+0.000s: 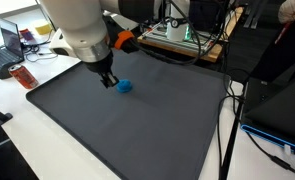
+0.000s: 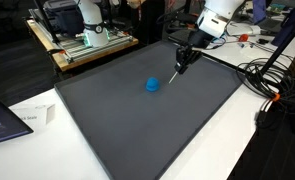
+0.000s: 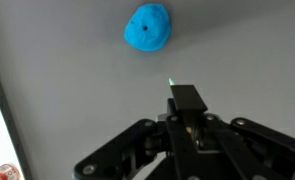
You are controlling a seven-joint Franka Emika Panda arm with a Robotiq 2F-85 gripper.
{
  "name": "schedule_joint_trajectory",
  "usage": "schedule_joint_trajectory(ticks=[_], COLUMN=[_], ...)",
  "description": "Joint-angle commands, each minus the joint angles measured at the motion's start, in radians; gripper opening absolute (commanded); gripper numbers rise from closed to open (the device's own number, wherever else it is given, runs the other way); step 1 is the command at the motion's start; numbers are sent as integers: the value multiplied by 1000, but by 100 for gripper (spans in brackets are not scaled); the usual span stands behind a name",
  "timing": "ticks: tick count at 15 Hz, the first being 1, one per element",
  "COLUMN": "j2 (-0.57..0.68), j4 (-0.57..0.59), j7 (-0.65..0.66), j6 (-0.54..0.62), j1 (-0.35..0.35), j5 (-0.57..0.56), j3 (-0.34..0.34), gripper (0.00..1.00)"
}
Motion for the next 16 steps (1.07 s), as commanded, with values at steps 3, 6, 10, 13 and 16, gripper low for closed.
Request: schedule_joint_trajectory(ticks=[3,6,10,13,16], j2=[47,62,82,98,111], j4=[44,44,39,35,28], j7=[73,121,196,243,273], j6=[-41,-61,-99,-108,-109], j1=[90,132,175,198,211], j5=[-94,-153,-221,-268,-305], j3=[-39,-57,-71,-75,-72], gripper=[3,3,3,3,3])
